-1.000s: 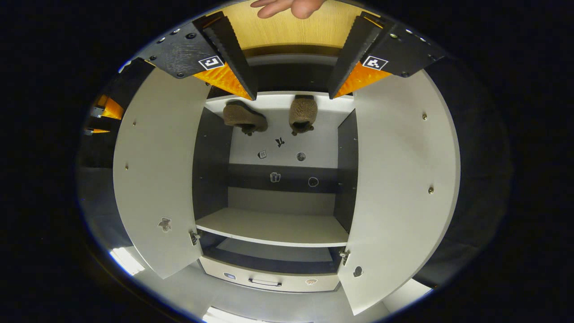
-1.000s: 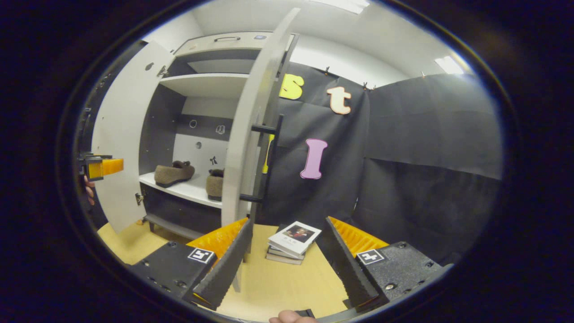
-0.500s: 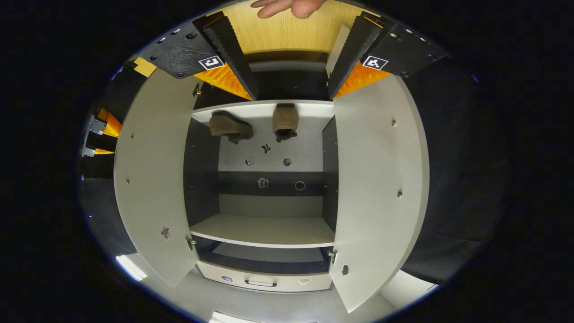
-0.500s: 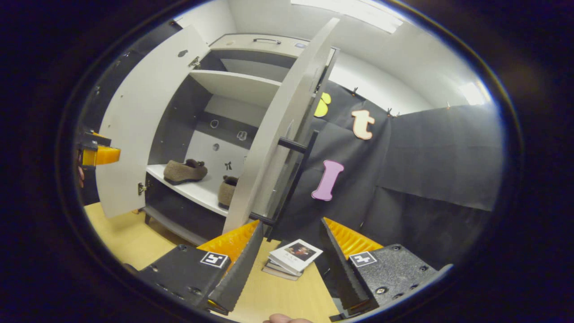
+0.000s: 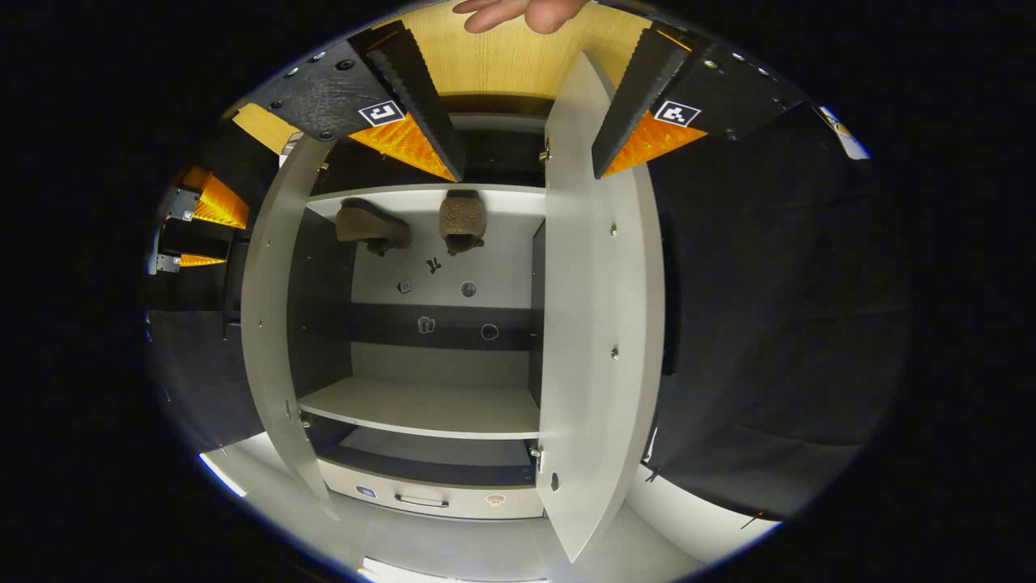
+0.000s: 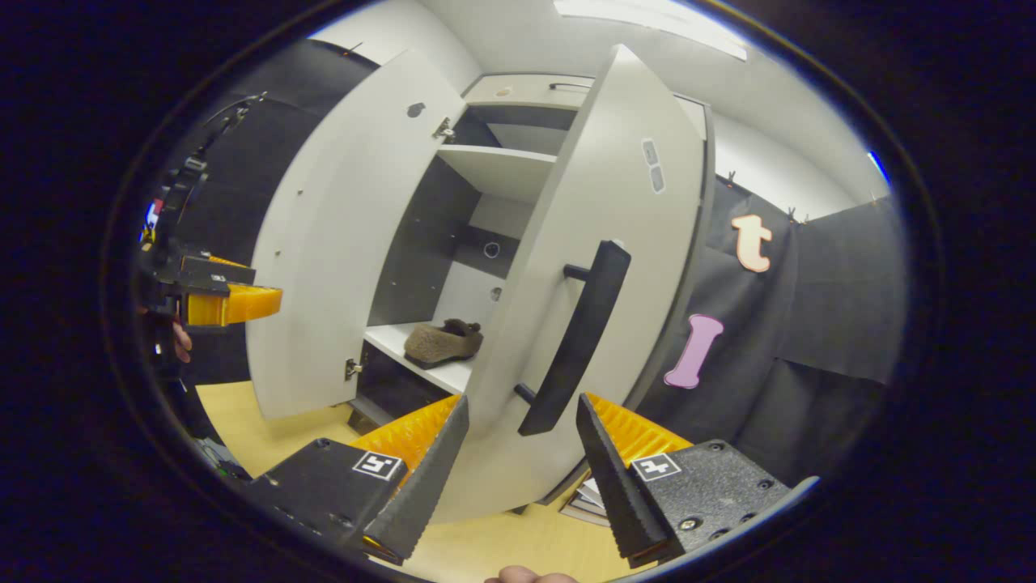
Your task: Grab one shoe with the right hand and put it into the shoe cabinet, grab the other shoe with the left hand and put it into the shoe cabinet; then close the right door with the right hand and the left door with the left hand.
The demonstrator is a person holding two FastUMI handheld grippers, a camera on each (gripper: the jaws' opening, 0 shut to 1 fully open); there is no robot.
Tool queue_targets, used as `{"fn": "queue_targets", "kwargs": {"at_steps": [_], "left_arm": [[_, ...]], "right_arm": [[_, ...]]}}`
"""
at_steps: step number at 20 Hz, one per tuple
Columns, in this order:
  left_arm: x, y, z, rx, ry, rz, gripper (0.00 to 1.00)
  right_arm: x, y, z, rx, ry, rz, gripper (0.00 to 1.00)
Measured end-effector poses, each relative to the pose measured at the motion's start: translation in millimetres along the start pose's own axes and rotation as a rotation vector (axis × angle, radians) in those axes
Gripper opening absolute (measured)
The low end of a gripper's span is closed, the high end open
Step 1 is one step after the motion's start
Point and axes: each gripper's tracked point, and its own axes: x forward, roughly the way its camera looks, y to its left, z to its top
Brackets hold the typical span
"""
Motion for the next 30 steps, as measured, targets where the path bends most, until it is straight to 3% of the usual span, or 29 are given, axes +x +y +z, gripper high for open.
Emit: {"fn": "queue_targets", "kwargs": {"at_steps": [3,4,5,10,13,24,25,26,28,29,30], "left_arm": [[-1.0,7.7,-2.5,-0.007,0.007,0.021,0.96],[-1.4,7.8,-2.3,-0.009,0.007,0.017,1.0],[-1.5,9.1,-1.8,-0.007,0.005,0.017,0.95],[-2.9,22.1,2.2,0.014,-0.007,0.03,0.96],[-1.8,36.5,4.0,0.011,-0.014,0.056,0.96],[3.1,35.5,3.8,0.007,-0.02,0.052,0.95],[4.4,30.8,3.6,-0.004,-0.017,0.037,0.84],[5.7,23.7,4.7,-0.018,-0.019,0.011,0.96],[12.5,23.7,5.0,-0.029,-0.027,0.017,1.0],[11.1,26.3,7.1,-0.027,-0.034,0.027,0.97],[8.1,34.8,17.7,-0.021,-0.08,0.063,0.98]], "right_arm": [[-5.8,16.0,-16.8,0.022,0.033,0.03,0.89],[-4.3,17.6,-19.7,0.049,0.04,0.033,0.89],[-2.5,17.5,-24.2,0.072,0.06,0.027,0.89],[4.8,4.1,-30.7,0.188,0.098,-0.014,0.93],[7.6,-1.3,-33.2,0.191,0.109,-0.03,0.99],[7.9,6.5,-38.0,0.186,0.124,-0.023,0.99],[7.2,6.4,-39.6,0.192,0.13,-0.023,0.99],[6.3,5.5,-40.8,0.197,0.134,-0.023,0.98],[3.2,2.8,-42.0,0.197,0.137,-0.033,0.99],[1.4,2.1,-42.5,0.196,0.139,-0.035,0.99],[-0.2,2.6,-44.9,0.196,0.144,-0.033,0.99]]}}
